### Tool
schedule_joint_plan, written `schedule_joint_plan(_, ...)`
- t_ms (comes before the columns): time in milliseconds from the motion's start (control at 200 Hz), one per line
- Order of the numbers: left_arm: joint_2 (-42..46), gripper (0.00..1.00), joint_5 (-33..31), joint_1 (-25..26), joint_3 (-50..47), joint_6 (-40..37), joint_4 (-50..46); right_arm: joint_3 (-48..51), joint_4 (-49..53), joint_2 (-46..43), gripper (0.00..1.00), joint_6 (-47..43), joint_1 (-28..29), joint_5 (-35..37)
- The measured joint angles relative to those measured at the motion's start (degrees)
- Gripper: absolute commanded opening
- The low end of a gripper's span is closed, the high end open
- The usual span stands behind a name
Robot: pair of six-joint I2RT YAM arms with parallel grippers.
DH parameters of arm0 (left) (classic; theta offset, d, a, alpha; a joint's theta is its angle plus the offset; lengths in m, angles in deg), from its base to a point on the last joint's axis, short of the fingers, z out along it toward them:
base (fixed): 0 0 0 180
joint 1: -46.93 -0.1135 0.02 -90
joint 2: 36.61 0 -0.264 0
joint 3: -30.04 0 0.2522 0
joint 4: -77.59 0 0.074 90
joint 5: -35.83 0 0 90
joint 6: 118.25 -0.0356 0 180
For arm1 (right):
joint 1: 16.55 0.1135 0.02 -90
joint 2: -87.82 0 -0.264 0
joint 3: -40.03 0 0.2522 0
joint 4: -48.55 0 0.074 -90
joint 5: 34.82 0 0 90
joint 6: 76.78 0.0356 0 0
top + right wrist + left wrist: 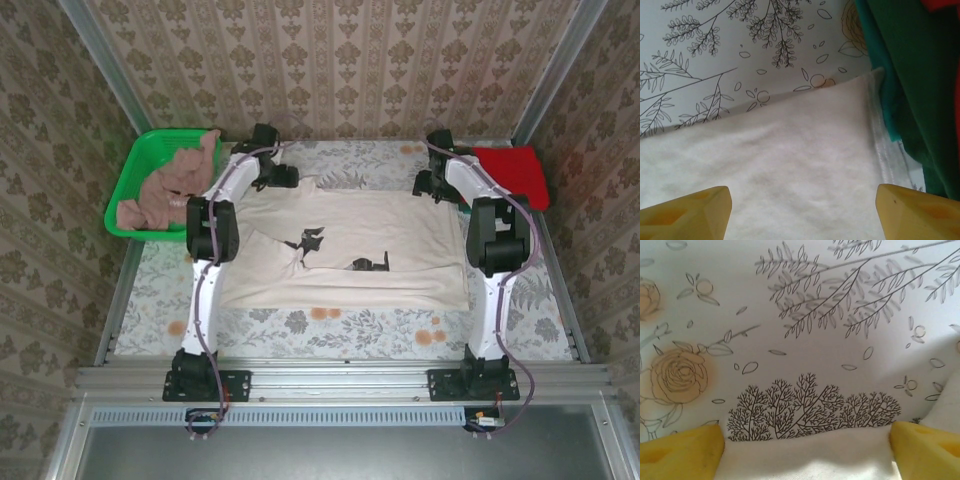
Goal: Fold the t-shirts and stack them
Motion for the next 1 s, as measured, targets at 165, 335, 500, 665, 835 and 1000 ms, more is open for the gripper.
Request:
schedule_joint_plan(165,2.3,0.32,2.7,-2.5,-5.2,0.8,2.7,-8.3,3.2,5.8,0.78,-1.0,0.0,0.7)
schedule_joint_plan(335,3.2,0.15,5.7,-5.0,-7.0,1.0,3.1,-17.9,8.9,12.9,0.71,-1.6,0.1,3.0)
schedule_joint_plan(500,3.7,0.05,7.8,-5.6,-7.5,0.9,2.7,-19.0,11.2,14.4,0.57,-2.0,0.3,3.5)
schedule_joint_plan(665,6.0,0.00,8.9,-5.9,-9.7,0.7,2.1,-19.2,11.9,14.4,0.36,-2.6,0.4,4.1)
schedule_joint_plan(835,12.0,0.00,10.0,-7.4,-16.3,0.7,2.6,-19.2,11.9,14.4,0.52,-2.8,0.5,4.1)
schedule_joint_plan(1000,15.0,0.00,10.1,-9.1,-18.7,0.5,3.1,-18.3,11.4,13.6,0.55,-2.8,0.5,4.1)
